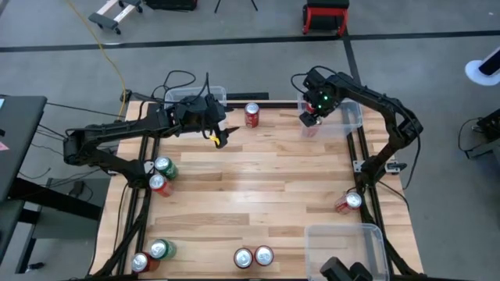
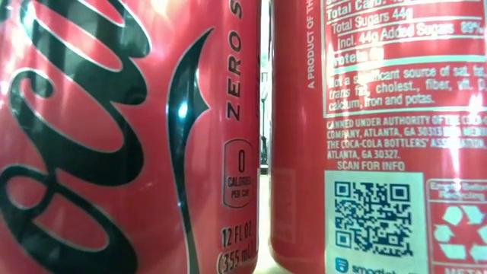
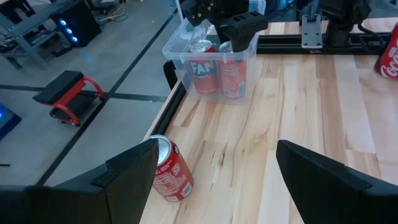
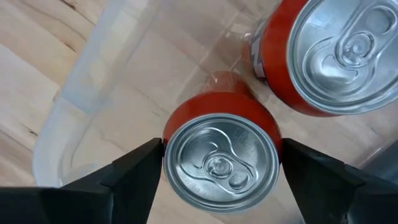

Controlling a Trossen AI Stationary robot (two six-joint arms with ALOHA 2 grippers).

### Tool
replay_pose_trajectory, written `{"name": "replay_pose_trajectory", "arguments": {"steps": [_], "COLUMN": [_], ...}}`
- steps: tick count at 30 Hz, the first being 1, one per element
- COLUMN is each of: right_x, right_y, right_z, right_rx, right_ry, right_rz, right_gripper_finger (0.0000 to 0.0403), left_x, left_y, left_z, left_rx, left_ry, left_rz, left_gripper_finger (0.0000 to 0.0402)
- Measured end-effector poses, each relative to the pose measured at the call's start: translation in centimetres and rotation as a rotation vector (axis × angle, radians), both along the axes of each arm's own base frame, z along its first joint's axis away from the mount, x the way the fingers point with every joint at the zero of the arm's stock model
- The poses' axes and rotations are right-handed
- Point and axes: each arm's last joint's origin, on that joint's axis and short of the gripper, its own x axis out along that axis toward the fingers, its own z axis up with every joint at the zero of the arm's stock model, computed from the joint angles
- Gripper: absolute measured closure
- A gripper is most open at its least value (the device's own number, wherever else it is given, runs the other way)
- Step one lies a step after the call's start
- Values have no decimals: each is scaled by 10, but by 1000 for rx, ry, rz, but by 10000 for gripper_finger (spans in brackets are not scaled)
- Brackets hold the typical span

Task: Sort soda cans
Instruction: Put the top red soda can into the top right transparent bin, then put the middle right red-white soda can into the bottom transparent bin

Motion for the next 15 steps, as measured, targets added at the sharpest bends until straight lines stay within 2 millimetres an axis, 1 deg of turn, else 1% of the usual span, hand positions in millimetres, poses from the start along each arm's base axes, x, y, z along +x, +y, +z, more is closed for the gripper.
{"name": "replay_pose_trajectory", "arguments": {"steps": [6,15], "right_x": [2,7], "right_y": [-1,-5], "right_z": [6,37], "right_rx": [-2,-58], "right_ry": [-4,-53], "right_rz": [7,21], "right_gripper_finger": [69,69], "left_x": [0,0], "left_y": [0,0], "left_z": [0,-1], "left_rx": [-1,-1], "left_ry": [0,7], "left_rz": [1,0], "left_gripper_finger": [79,79]}}
